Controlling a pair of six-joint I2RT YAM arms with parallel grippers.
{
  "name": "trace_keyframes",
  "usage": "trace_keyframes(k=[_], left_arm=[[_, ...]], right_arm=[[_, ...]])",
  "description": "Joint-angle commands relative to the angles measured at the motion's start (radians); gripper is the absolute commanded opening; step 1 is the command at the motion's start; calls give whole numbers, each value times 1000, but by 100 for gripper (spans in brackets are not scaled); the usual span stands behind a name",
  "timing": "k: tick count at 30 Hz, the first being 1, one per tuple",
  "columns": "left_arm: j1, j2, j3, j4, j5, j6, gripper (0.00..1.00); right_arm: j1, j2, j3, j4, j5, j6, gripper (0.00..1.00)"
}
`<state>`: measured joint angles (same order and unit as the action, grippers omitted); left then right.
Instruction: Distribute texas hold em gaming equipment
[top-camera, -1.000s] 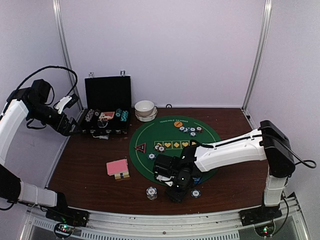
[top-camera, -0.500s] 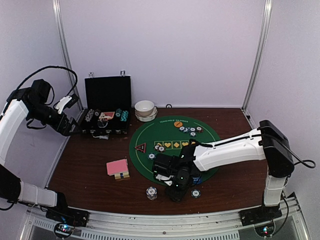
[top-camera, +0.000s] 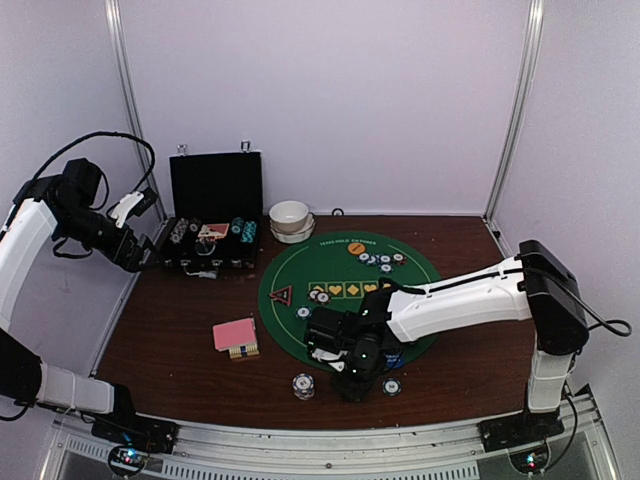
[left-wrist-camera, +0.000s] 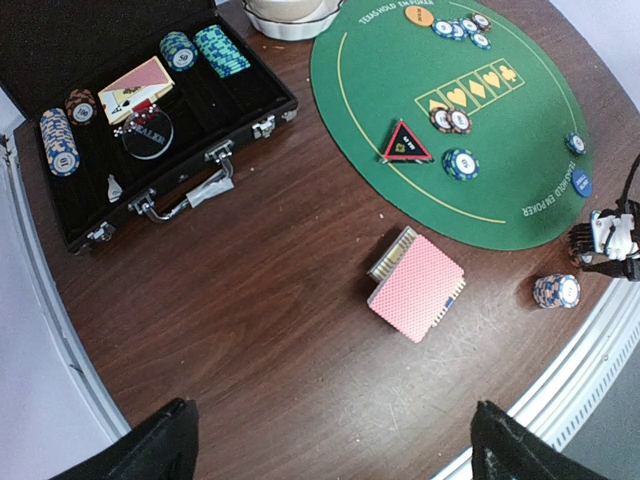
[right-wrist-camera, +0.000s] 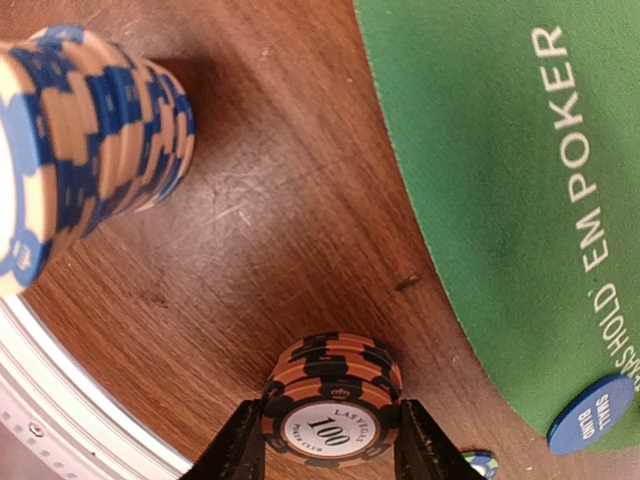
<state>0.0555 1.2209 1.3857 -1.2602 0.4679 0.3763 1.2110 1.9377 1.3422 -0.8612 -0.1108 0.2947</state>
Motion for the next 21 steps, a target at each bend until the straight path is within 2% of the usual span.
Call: trace_keyframes(k=[1, 11, 21], left_arm=[[7, -13, 6, -5, 4, 11, 98], [7, -15, 7, -5, 8, 11, 98], [7, -10, 16, -8, 16, 13, 98]], right_arm=[[-5, -8, 8, 2, 4, 0, 36], [-17, -41, 20, -32, 26, 2, 13], [-111, -132, 29, -74, 33, 5, 10]])
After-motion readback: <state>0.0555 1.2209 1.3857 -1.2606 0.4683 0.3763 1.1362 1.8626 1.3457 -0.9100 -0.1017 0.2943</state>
